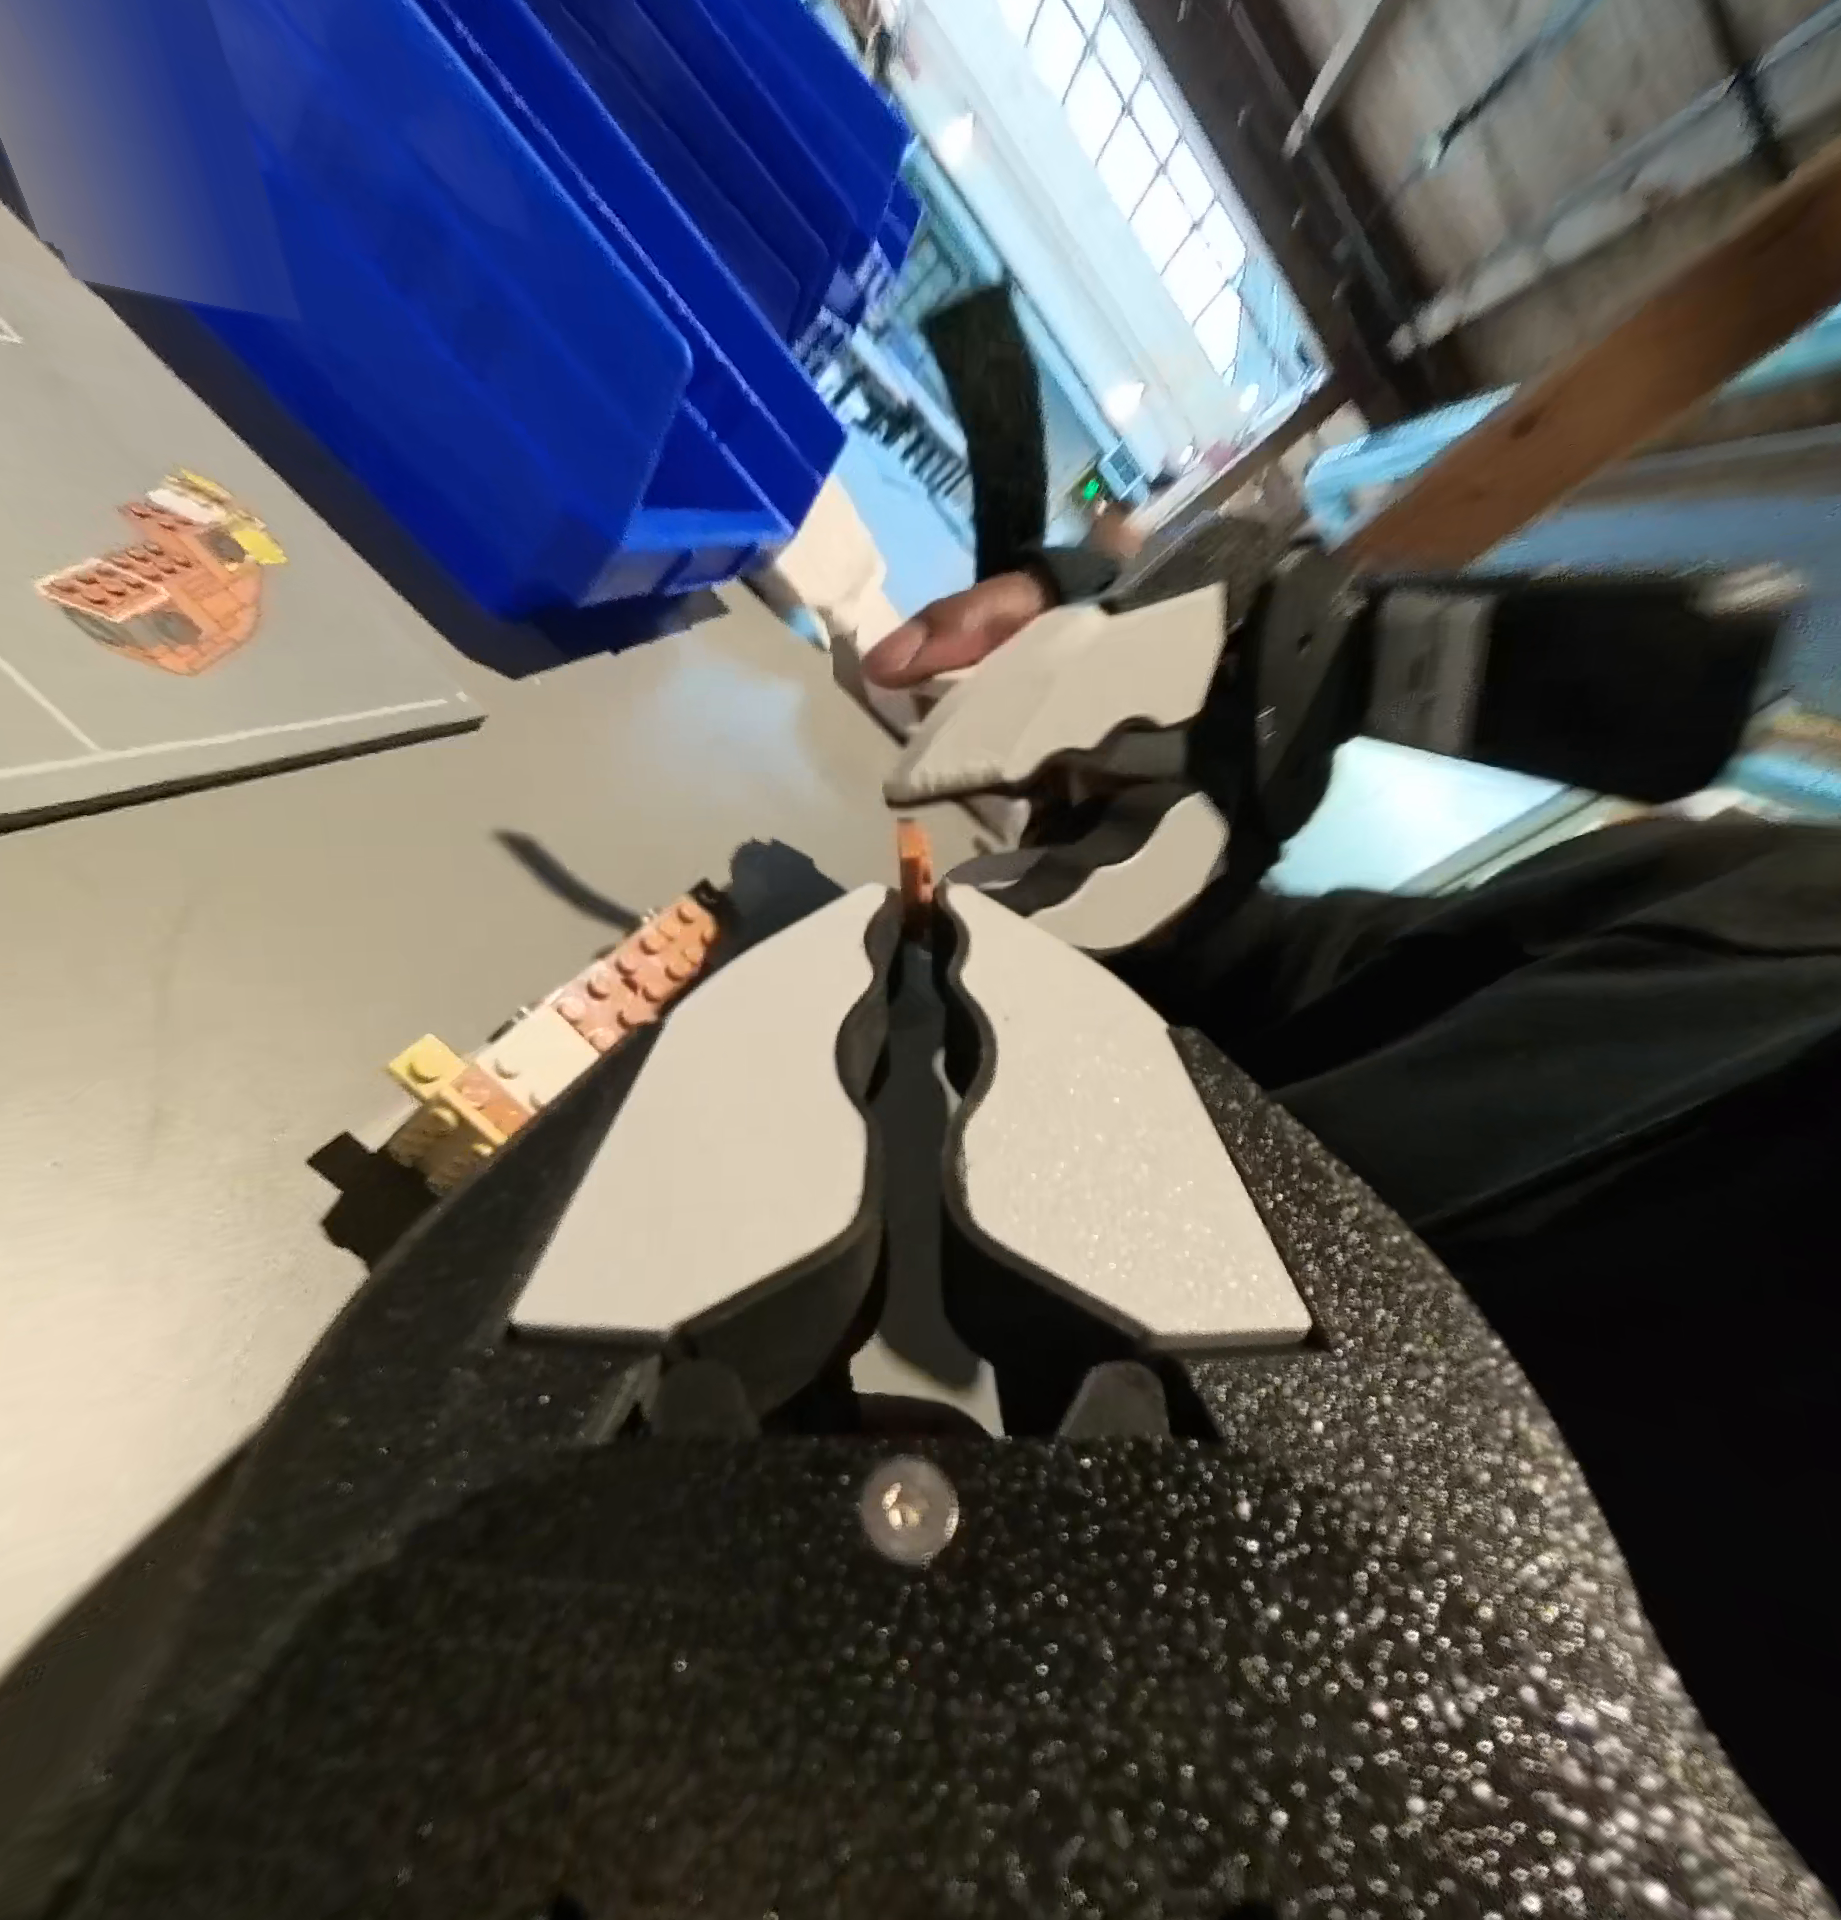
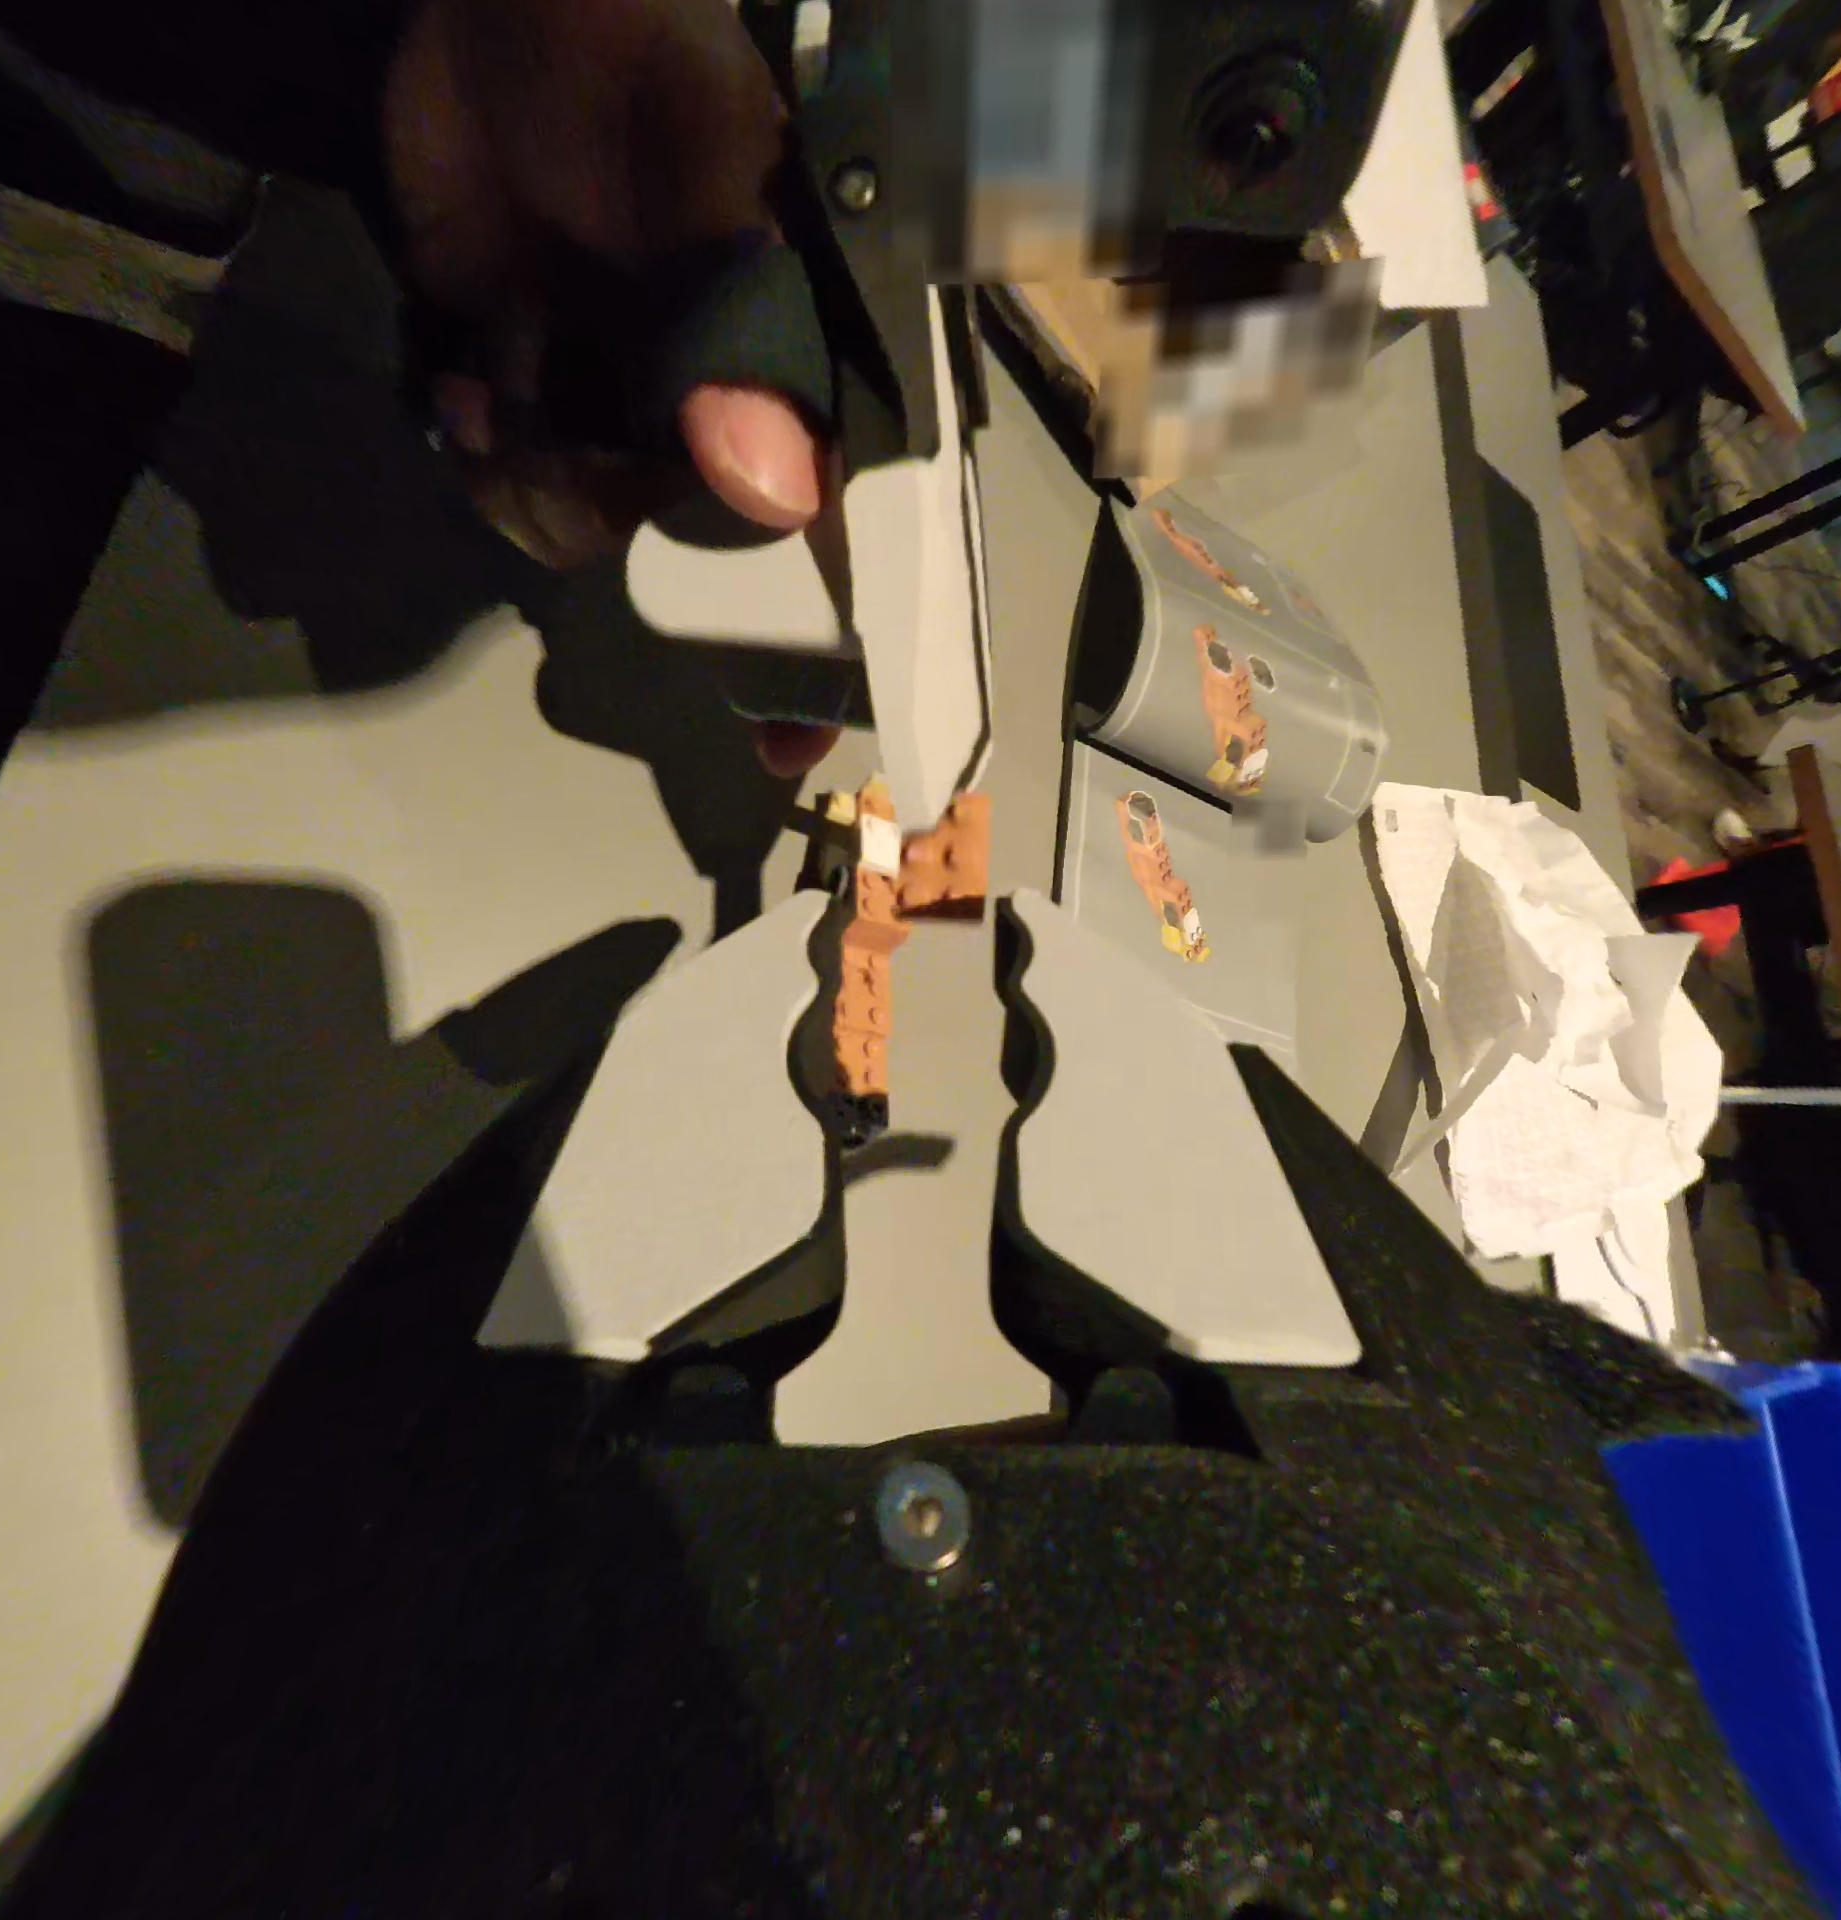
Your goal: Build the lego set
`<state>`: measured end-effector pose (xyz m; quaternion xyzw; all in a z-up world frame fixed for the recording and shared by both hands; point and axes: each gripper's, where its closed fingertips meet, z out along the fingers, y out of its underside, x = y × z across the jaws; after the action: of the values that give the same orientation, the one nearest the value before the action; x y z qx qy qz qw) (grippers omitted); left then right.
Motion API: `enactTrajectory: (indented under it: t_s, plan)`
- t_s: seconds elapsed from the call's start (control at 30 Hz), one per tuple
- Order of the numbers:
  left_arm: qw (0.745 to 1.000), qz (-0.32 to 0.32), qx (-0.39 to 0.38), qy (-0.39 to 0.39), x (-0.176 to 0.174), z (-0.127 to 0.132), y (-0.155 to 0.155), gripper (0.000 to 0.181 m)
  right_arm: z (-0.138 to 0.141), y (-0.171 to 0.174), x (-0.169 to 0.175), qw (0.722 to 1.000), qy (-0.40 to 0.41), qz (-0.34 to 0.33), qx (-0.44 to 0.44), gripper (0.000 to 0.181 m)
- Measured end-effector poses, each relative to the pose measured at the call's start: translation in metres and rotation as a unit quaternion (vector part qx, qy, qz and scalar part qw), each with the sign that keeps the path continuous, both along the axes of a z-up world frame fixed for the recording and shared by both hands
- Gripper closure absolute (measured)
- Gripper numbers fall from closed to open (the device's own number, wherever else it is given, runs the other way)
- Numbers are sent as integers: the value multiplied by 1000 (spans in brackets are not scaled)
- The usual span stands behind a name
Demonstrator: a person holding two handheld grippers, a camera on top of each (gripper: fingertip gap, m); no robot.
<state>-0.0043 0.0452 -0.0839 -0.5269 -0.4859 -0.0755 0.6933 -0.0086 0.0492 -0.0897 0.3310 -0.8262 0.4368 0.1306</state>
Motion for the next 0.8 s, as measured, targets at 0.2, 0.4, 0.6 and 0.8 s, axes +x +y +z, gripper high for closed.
enactTrajectory:
  t_s: [0.2, 0.4, 0.6, 0.8]
  plan:
    - [997, -20, 68, -16, 3, 5, -3, 177, 7, 16, -1, 987, -137, -21, -83, 142]
    - [994, -68, 81, -28, 12, 2, 19, 177, 0, 14, 11, 986, -134, -12, -97, 144]
    - [993, -81, 81, -29, 15, 2, 25, 177, -1, 15, 15, 985, -136, -1, -105, 163]
    - [993, -81, 76, -30, 13, 0, 26, 177, -1, 16, 13, 984, -141, 0, -110, 165]
